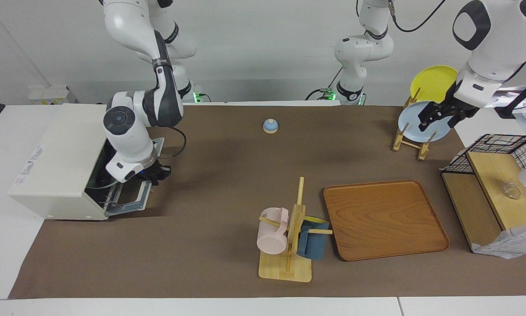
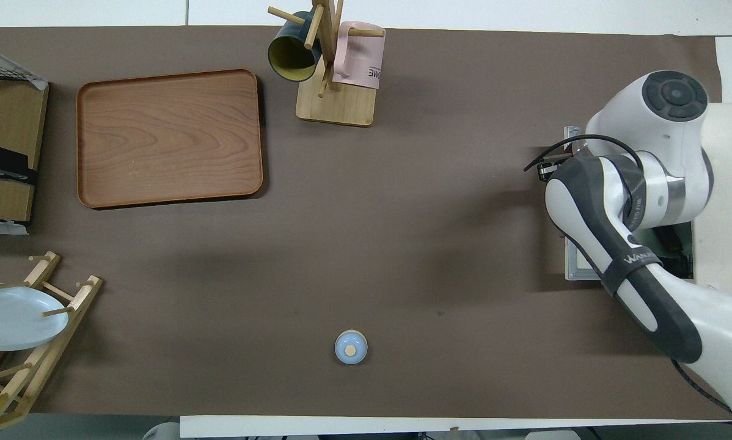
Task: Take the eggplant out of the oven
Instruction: 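Hook the oven door handle with the right gripper and pull it open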
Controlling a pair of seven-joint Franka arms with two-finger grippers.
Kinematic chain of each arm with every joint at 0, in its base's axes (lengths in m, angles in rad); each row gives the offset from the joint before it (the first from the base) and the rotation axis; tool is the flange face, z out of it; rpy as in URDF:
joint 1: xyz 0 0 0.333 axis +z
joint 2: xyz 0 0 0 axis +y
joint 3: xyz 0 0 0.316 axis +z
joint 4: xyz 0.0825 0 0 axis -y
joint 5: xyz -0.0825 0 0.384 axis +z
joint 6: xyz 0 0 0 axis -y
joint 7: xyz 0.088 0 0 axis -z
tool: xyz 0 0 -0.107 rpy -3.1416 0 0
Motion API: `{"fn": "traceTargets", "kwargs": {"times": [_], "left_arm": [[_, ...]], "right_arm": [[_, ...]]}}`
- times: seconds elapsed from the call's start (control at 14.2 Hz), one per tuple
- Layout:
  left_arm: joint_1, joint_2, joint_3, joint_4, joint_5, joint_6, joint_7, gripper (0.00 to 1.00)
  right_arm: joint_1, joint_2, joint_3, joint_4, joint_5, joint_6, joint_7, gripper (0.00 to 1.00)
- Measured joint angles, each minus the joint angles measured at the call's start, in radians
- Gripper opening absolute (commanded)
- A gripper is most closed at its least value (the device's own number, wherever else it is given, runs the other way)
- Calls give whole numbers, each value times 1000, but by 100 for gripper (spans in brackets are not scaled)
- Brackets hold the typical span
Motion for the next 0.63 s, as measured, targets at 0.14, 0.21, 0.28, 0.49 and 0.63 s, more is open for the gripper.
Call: {"fn": "traceTargets", "kwargs": {"times": [0.14,0.21,0.28,0.49,0.63], "left_arm": [[0,0,0,0,0,0,0,100],[0,0,0,0,0,0,0,100],[0,0,0,0,0,0,0,100],[0,0,0,0,0,0,0,100],[0,0,0,0,0,0,0,100]], "right_arm": [[7,29,5,19,20,34,45,14],[22,29,8,48,32,16,67,35],[36,24,10,91,38,-36,87,40],[28,-30,4,163,39,-205,123,61],[-36,-65,-2,134,28,-243,122,61]]}}
